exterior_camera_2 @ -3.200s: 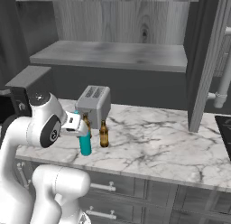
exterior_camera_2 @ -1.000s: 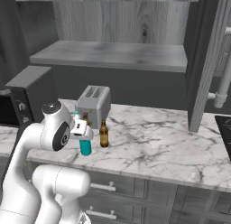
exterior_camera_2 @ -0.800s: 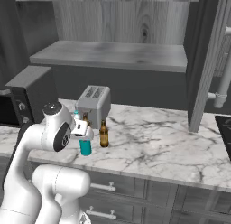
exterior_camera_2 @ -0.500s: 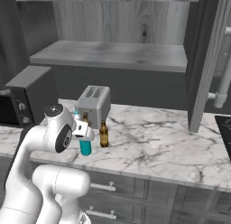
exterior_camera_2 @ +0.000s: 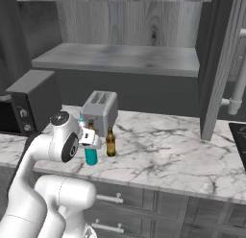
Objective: Sort all alcoholic drinks to one cabinet, and non-alcoholic drinks to the other.
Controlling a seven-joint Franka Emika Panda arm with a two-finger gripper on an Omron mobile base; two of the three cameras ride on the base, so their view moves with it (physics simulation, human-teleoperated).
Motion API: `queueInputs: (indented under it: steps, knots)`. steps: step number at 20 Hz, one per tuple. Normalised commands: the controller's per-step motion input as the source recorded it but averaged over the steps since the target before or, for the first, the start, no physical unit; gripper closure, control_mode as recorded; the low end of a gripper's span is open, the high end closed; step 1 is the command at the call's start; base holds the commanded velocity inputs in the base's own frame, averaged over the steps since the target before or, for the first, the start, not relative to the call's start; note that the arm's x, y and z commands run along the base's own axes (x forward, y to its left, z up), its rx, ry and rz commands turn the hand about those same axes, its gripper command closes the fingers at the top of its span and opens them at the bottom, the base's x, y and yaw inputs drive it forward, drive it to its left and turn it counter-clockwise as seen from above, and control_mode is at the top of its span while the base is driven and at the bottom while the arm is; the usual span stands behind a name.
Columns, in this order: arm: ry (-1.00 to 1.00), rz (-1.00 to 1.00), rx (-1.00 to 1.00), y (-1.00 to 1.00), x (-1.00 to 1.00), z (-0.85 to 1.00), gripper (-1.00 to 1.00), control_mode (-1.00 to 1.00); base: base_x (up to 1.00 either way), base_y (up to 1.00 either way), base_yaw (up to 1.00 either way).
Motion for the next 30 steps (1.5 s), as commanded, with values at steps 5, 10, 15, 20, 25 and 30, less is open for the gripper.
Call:
queueInputs:
  steps: [5, 10, 15, 20, 25, 30]
  knots:
    - [-0.01, 0.00, 0.00, 0.00, 0.16, -0.25, -1.00, -1.00, 0.00, 0.00, 0.00]
    - [-0.02, 0.00, 0.00, 0.00, 0.09, -0.27, -1.00, -1.00, 0.00, 0.00, 0.00]
    - [-0.03, 0.00, 0.00, 0.00, 0.08, -0.30, -1.00, -1.00, 0.00, 0.00, 0.00]
    - [-0.06, 0.00, 0.00, 0.00, 0.08, -0.35, -1.00, -1.00, 0.00, 0.00, 0.00]
    - [-0.06, 0.00, 0.00, 0.00, 0.07, -0.36, -1.00, -1.00, 0.00, 0.00, 0.00]
    - [-0.05, 0.00, 0.00, 0.00, 0.05, -0.44, -1.00, -1.00, 0.00, 0.00, 0.00]
